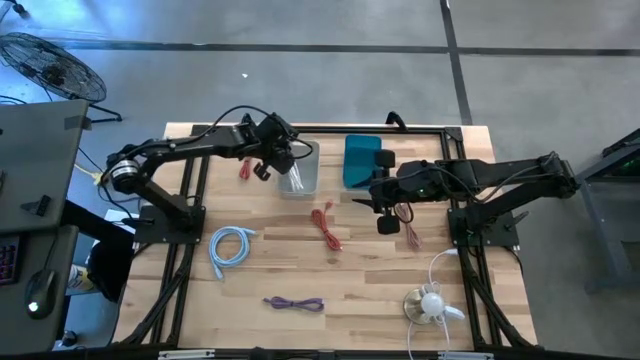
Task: Pick & Place USB Port
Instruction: Put the white HDMI cable into the gray bin
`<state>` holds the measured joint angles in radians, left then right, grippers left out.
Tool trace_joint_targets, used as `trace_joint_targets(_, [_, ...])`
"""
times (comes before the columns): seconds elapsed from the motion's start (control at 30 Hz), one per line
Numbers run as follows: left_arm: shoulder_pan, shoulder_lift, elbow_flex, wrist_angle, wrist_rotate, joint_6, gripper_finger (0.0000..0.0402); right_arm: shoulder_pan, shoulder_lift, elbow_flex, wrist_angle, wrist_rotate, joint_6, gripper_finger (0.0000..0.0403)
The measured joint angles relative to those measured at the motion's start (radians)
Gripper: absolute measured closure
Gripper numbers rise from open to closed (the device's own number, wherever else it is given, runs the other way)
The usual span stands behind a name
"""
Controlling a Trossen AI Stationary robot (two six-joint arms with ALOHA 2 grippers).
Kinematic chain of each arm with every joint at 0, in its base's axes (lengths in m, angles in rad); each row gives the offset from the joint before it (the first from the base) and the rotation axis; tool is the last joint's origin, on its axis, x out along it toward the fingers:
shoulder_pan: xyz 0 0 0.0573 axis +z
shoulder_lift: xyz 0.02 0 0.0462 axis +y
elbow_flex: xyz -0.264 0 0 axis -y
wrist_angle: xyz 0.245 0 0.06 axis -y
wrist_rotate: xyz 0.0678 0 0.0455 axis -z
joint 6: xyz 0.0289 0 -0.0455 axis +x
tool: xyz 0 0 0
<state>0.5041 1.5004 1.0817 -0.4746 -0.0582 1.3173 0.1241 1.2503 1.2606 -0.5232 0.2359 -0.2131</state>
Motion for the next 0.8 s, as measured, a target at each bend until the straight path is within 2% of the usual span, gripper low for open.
trace_joint_targets(0.27, [0.0,0.004,0.0,0.068,-0.002,-0.008,0.0353,0.0,0.0,0.0,-0.008,0.0,0.007,0.0269])
trace_joint_targets(0.6, [0.0,0.004,0.0,0.069,-0.089,-0.06,0.035,0.0,0.0,0.0,-0.019,0.0,0.014,0.0269])
trace_joint_targets(0.8, [0.0,0.004,0.0,0.072,-0.094,-0.108,0.0348,0.0,0.0,0.0,-0.02,-0.003,0.014,0.0269])
